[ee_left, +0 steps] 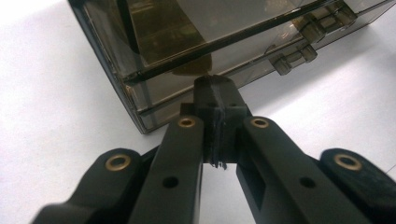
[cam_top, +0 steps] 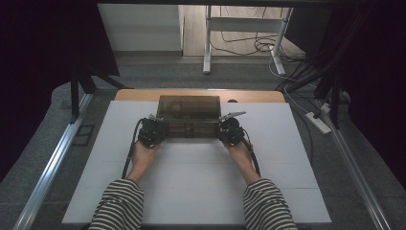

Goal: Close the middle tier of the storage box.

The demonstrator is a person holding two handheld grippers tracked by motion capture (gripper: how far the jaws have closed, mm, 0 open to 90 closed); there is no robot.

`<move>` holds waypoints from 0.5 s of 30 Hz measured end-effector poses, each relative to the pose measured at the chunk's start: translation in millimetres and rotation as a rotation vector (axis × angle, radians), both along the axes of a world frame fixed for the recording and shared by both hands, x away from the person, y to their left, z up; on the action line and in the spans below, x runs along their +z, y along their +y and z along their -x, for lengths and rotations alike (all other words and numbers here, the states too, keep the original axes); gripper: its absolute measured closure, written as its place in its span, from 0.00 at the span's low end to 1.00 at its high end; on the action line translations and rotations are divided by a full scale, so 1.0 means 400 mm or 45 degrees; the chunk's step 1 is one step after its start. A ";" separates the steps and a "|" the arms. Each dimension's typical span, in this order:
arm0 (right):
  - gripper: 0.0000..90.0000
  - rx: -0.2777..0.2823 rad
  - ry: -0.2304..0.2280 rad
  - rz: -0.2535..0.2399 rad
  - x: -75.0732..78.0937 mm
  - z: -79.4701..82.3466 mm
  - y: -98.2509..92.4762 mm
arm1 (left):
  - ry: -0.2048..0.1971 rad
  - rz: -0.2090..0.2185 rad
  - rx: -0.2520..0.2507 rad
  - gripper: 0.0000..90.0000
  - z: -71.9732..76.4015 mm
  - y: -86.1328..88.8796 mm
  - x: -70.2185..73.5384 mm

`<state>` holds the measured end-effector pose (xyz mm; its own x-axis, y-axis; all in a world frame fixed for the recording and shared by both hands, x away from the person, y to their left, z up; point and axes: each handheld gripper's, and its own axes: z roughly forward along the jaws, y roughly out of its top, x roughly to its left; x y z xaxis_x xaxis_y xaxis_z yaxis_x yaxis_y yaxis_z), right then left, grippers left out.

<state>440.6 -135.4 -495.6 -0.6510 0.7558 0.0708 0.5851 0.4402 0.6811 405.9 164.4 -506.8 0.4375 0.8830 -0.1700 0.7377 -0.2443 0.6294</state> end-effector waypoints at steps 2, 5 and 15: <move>0.99 0.000 0.002 -0.001 -0.001 0.000 0.000 | -0.001 -0.002 -0.001 0.99 0.000 0.000 0.001; 0.98 -0.001 -0.001 -0.001 0.001 0.001 0.000 | -0.005 0.001 -0.001 0.99 0.001 0.001 0.002; 0.93 0.022 0.010 -0.022 0.010 0.012 -0.010 | -0.031 0.019 -0.024 0.88 0.014 0.008 0.016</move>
<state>435.8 -139.2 -491.8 -0.6635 0.7428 0.0890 0.5828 0.4386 0.6841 400.5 167.4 -500.3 0.4584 0.8719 -0.1725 0.7176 -0.2486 0.6506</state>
